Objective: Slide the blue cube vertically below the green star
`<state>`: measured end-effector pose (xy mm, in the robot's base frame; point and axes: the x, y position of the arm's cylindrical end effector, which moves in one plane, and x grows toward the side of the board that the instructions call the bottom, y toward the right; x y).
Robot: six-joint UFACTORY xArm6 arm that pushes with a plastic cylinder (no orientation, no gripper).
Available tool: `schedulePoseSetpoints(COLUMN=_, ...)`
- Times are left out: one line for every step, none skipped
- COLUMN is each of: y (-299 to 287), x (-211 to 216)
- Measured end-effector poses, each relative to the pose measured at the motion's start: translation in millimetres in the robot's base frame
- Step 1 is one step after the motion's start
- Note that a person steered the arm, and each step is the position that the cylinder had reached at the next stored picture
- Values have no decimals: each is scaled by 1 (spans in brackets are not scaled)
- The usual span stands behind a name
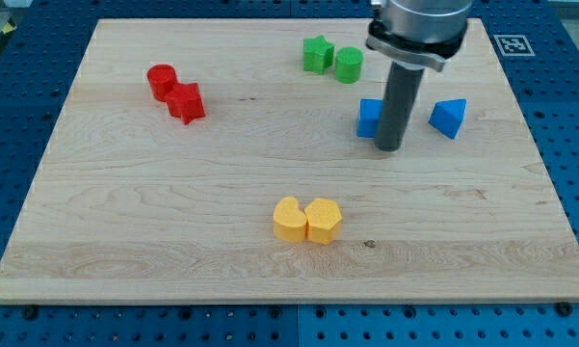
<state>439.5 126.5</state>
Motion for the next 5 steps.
schedulePoseSetpoints(y=17, x=0)
schedulePoseSetpoints(y=14, x=-7)
schedulePoseSetpoints(y=13, x=-22)
schedulePoseSetpoints(y=13, x=-36)
schedulePoseSetpoints(y=9, x=-36)
